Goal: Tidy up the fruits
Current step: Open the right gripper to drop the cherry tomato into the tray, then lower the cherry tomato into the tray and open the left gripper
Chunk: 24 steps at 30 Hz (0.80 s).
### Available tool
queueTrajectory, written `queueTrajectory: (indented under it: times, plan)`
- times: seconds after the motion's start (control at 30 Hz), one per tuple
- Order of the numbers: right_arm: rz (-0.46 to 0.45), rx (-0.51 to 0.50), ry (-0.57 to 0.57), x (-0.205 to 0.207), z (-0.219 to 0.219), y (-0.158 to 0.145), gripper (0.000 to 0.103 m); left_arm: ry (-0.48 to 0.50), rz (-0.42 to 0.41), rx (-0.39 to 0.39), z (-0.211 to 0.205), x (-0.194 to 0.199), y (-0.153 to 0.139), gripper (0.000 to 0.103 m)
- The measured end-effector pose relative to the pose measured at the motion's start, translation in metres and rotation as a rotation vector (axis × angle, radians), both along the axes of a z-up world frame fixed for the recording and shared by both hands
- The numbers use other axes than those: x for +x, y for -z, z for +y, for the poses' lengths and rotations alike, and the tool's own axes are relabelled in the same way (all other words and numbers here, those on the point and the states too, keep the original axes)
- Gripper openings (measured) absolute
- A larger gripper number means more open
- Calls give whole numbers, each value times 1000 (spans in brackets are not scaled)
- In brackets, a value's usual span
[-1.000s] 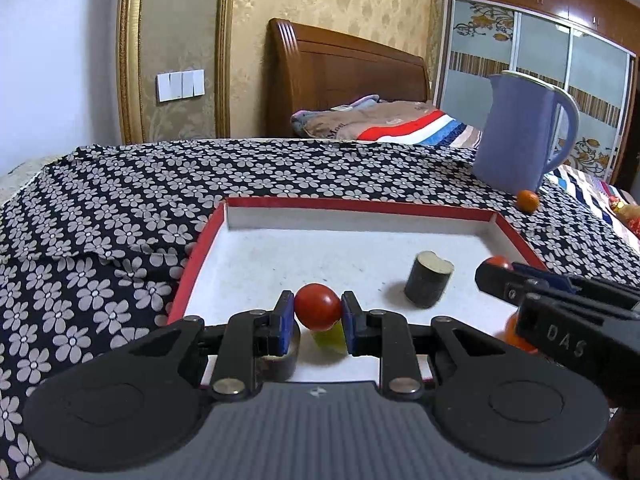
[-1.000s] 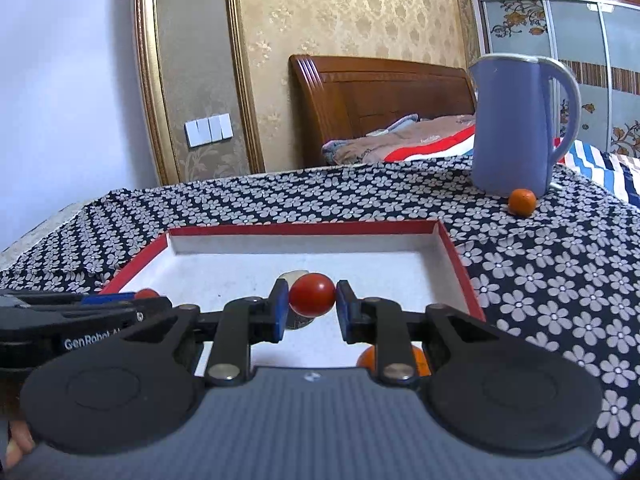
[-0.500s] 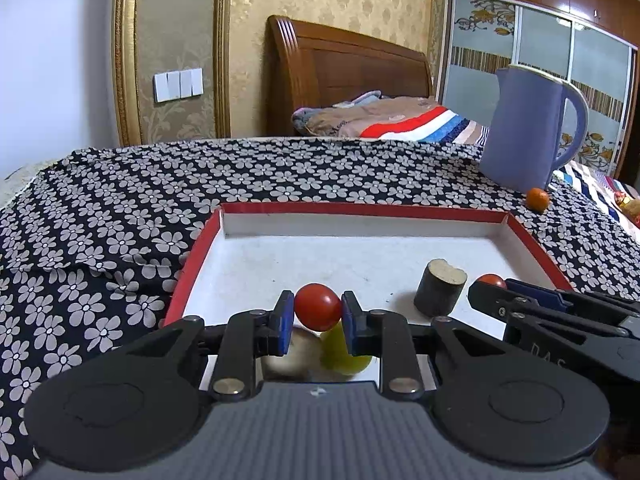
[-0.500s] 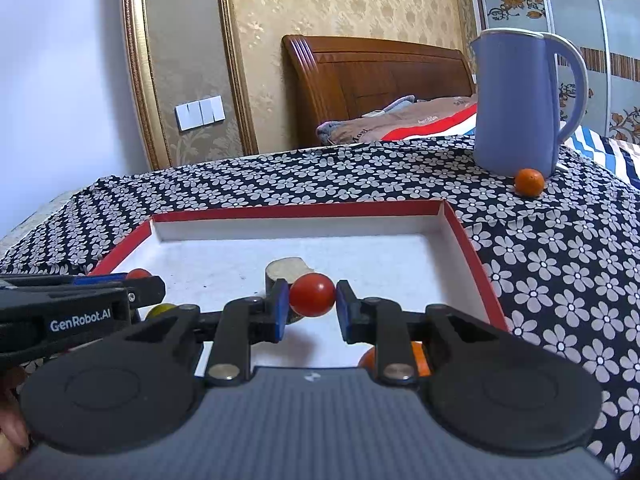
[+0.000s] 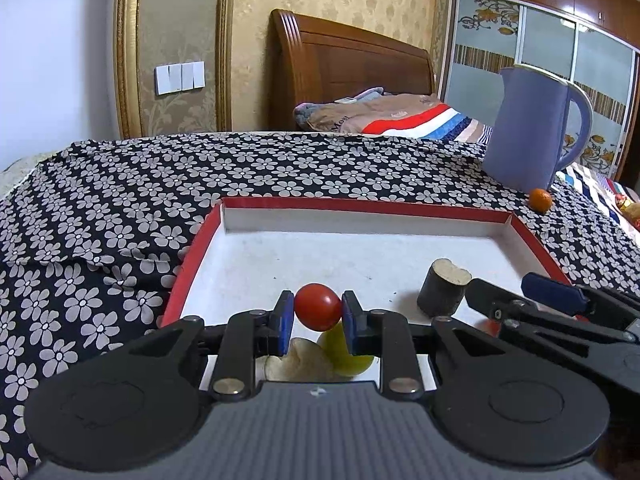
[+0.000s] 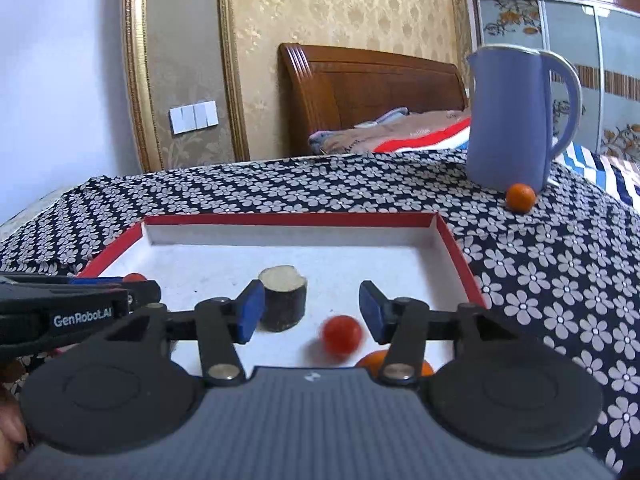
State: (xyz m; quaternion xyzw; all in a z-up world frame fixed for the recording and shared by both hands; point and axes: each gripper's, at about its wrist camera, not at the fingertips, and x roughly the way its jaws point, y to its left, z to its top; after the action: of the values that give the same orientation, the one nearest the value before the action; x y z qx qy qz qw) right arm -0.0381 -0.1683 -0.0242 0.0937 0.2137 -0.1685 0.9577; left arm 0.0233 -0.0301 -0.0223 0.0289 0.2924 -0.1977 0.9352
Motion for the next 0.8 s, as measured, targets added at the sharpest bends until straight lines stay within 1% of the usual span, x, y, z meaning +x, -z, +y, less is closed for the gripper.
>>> queueTrajectory:
  times: [0.13, 0.27, 0.3, 0.47, 0.57, 0.63, 0.77, 0.8]
  plan:
    - [-5, 22, 6, -4, -3, 1, 50, 0, 0, -28, 8, -5, -1, 25]
    - [-43, 47, 24, -14, -8, 1, 50, -1, -35, -60, 20, -17, -5, 25]
    - [-49, 54, 20, -16, -9, 1, 52, -2, -40, -65, 22, -20, -6, 25]
    - [-65, 57, 10, -27, -7, -1, 54, -11, -23, -95, 42, -32, -3, 25]
    - [-67, 66, -8, -34, -5, -2, 54, -30, -34, -101, 53, -40, -2, 25]
    - [-69, 75, -16, -41, -4, -3, 54, -22, -38, -100, 56, -45, -2, 25]
    - [-81, 55, -19, -61, 0, -5, 54, 14, -32, -105, 62, -54, 1, 25]
    - [-84, 57, -20, -65, 0, -5, 56, 18, -37, -108, 63, -56, 1, 25]
